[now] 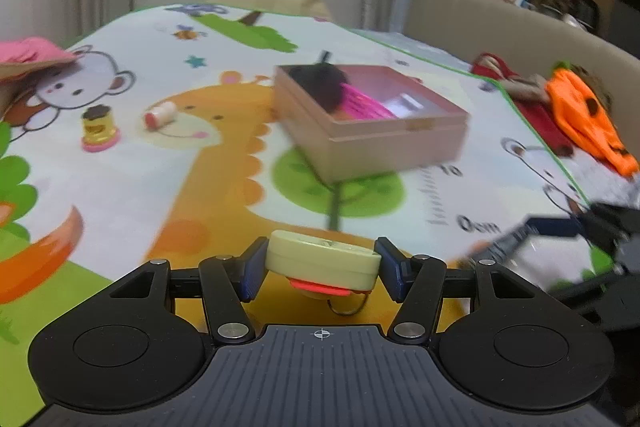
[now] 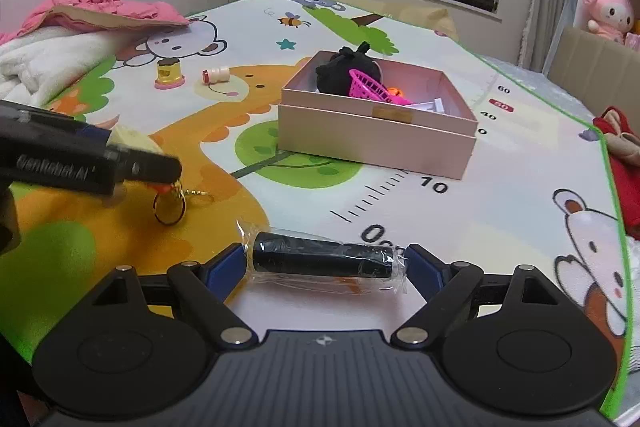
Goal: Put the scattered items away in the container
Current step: 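Grasp the yellow keychain toy with the left gripper while the right holds the cylinder, then carry both items over the pink box and open both grippers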
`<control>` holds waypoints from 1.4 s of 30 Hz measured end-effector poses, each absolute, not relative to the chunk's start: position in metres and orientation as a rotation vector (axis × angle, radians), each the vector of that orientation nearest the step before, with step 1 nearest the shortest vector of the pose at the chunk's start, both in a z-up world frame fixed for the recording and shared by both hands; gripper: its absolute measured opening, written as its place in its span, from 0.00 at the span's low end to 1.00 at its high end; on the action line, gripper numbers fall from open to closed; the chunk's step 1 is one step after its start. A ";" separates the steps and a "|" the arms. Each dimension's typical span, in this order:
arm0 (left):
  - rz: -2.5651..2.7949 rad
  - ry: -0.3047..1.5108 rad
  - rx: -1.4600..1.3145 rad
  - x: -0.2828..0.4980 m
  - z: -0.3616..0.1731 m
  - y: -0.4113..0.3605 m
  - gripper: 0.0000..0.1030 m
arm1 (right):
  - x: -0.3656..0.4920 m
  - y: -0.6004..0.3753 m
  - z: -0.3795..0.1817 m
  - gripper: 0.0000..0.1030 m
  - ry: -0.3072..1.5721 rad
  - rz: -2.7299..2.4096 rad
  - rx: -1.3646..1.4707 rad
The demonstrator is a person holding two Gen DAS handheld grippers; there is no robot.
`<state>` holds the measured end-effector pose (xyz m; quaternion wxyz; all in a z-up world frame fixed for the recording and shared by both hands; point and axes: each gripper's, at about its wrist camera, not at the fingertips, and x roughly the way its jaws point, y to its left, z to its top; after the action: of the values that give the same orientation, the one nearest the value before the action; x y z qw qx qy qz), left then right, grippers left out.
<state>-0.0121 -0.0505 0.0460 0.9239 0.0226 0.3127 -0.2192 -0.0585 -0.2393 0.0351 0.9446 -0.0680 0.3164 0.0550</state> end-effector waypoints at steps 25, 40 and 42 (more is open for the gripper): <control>-0.553 0.375 0.150 0.091 0.111 -0.136 0.60 | 0.066 -0.329 0.121 0.84 0.490 0.062 0.088; -0.500 0.489 0.127 0.128 0.063 -0.102 0.94 | 0.142 -0.325 0.098 0.89 0.606 0.017 0.205; -0.460 0.519 0.150 0.126 0.057 -0.087 0.94 | 0.144 -0.309 0.099 0.89 0.606 0.034 0.178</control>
<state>0.1256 -0.0865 0.0572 0.9378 0.0733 0.2540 -0.2252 0.1440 -0.3087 0.0995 0.9504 0.0875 0.2981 0.0168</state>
